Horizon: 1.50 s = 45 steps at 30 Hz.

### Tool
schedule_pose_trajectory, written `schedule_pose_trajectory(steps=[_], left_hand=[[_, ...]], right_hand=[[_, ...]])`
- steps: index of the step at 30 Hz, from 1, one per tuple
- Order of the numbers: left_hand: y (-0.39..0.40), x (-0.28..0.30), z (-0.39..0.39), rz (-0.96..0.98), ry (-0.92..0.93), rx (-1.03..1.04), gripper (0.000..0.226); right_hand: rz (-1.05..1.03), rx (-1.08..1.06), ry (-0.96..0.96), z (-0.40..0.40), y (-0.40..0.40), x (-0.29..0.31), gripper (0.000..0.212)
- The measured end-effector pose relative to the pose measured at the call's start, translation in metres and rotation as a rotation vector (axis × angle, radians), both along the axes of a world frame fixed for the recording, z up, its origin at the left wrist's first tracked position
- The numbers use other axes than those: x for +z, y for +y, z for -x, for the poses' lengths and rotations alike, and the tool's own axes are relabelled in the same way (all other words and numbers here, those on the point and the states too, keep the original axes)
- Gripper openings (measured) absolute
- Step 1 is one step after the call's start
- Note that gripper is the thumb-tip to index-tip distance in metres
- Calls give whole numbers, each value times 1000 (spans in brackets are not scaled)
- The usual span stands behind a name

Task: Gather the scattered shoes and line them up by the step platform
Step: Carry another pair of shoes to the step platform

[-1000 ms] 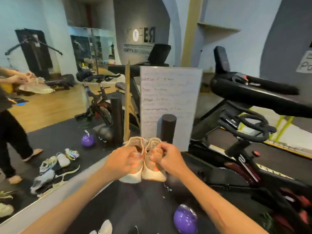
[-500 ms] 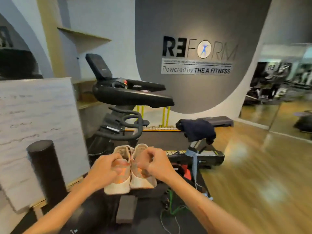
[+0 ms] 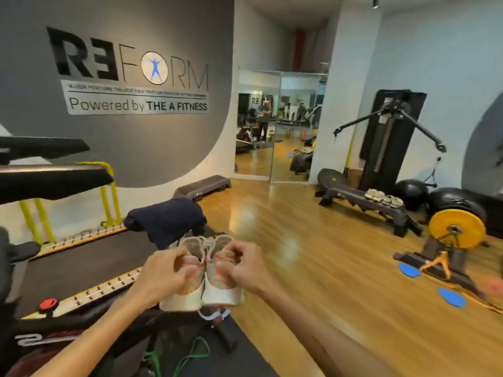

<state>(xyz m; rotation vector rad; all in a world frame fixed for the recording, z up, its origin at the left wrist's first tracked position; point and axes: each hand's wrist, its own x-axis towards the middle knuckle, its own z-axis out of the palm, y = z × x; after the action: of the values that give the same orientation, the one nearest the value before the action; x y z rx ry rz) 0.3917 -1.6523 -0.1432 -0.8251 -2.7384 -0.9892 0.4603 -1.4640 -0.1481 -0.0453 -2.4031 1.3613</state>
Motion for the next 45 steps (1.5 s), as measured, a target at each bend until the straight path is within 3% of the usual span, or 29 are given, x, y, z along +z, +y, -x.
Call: schedule_pose_trajectory(steps=[3,12,22,29,36,45], left_hand=[[42,2,41,23,2,-135,6],[185,-7,108,30,-13,-474,7],[400,-30,146,132,-45,-681,13],[533,-23,184,83,-29,-699,15],[645,-53,226,50,1,-696,9],[783,-87,359,13,-16,-759,11]], right_hand=[[-11,-110,-13,13,34,5,19],[-25,-452,-33,29,153,-1,18],[-94,-615,-67,38,330,-26,14],[-133,-660,-87,70,467,-12,14],[-95,-729,-102,123,566,-47,14],[-162,-760,-242,239,696,-60,15]])
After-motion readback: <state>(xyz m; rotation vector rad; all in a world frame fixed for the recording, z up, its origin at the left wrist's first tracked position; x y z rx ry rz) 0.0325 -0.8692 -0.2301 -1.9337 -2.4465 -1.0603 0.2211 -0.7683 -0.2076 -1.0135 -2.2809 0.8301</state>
